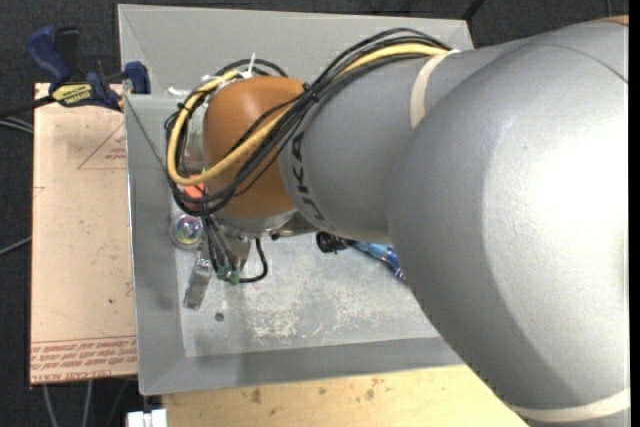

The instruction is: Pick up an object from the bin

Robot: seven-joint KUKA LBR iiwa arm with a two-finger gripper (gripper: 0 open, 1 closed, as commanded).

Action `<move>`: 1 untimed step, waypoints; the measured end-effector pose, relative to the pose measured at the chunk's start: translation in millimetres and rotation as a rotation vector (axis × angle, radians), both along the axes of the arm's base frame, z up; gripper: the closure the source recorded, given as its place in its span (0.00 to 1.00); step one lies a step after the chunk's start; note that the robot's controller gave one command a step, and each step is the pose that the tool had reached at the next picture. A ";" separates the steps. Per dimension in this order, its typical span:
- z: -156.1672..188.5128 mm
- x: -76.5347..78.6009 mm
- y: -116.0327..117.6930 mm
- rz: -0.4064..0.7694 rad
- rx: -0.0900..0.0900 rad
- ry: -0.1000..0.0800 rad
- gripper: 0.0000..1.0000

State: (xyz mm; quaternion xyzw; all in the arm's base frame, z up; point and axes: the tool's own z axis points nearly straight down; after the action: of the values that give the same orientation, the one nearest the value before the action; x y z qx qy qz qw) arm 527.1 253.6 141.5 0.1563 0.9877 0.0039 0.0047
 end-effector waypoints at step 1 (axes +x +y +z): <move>34.0 111.4 -45.1 0.027 -0.006 0.000 0.00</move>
Offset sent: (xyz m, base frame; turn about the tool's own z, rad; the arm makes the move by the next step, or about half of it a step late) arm 0.1072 -0.0425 0.0319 -0.0307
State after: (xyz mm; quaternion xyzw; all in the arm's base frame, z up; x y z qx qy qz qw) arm 638.5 208.6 175.5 0.1432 0.9897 0.0010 0.0052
